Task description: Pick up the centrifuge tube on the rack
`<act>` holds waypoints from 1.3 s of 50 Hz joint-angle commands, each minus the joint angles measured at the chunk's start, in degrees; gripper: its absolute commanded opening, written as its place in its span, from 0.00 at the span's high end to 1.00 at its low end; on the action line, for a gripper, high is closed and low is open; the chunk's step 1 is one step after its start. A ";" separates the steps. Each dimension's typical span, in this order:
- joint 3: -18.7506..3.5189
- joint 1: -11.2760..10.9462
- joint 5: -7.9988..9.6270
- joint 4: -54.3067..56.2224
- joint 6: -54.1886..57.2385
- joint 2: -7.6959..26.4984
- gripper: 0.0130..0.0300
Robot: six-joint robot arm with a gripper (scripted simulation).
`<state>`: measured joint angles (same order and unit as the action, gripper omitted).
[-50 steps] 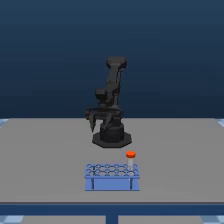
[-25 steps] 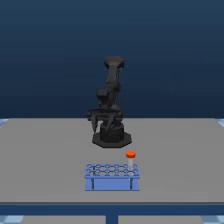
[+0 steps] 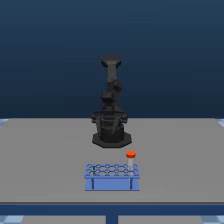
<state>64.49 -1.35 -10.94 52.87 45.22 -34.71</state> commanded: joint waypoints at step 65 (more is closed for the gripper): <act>-14.46 -17.80 -5.67 26.70 24.15 19.36 0.00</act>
<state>50.02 -19.06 -16.56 79.77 69.54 -15.39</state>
